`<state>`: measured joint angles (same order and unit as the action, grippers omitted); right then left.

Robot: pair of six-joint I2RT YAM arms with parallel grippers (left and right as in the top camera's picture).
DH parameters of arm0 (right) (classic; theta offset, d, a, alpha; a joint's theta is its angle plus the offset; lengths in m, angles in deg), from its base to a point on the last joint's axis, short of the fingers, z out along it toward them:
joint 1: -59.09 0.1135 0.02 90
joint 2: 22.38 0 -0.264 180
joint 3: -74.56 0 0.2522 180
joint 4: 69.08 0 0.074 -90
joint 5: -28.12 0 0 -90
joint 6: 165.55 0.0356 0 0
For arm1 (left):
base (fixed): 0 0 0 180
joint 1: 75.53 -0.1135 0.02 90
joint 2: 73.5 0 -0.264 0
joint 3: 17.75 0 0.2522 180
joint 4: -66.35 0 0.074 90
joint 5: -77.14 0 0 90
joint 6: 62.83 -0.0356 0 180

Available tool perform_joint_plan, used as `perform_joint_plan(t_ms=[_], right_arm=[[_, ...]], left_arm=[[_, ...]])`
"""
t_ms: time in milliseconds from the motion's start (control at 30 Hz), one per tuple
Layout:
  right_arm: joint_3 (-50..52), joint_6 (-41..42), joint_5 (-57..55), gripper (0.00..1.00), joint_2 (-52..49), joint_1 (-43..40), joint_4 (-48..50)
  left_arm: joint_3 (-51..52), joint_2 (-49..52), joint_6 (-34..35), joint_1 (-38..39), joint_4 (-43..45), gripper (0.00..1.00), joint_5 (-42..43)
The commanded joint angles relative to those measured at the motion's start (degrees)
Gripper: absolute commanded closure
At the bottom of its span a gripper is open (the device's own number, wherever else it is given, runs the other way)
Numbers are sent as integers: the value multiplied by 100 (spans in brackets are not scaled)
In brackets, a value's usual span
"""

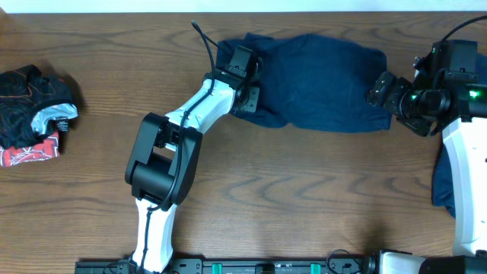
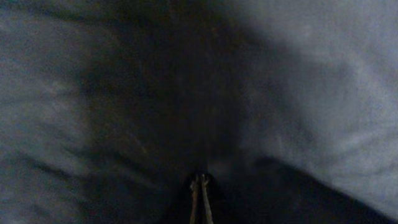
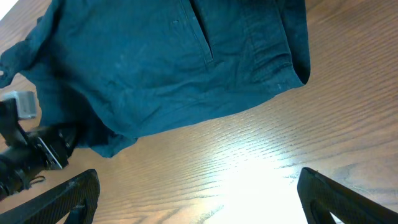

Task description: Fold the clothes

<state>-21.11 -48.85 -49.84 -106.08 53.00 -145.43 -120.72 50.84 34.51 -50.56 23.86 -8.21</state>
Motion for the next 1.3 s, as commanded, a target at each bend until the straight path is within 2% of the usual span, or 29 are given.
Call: perform_joint_plan(t_ms=[0, 400, 767, 933, 1267], right_arm=[[-92, -66, 85, 1, 87, 15, -11], [-92, -66, 240, 1, 87, 15, -131], [-92, -214, 195, 1, 87, -269, 61], [-92, -409, 197, 1, 87, -734, 452], [-92, -411, 817, 1, 87, -2404, 933]], left_arm=[[15, 94, -267, 103, -372, 94, 269], [17, 264, -544, 1246, -2098, 94, 343], [17, 264, -490, 2562, -2238, 94, 680], [17, 264, -404, 2909, -2120, 94, 695], [15, 264, -437, 3305, -2070, 94, 935]])
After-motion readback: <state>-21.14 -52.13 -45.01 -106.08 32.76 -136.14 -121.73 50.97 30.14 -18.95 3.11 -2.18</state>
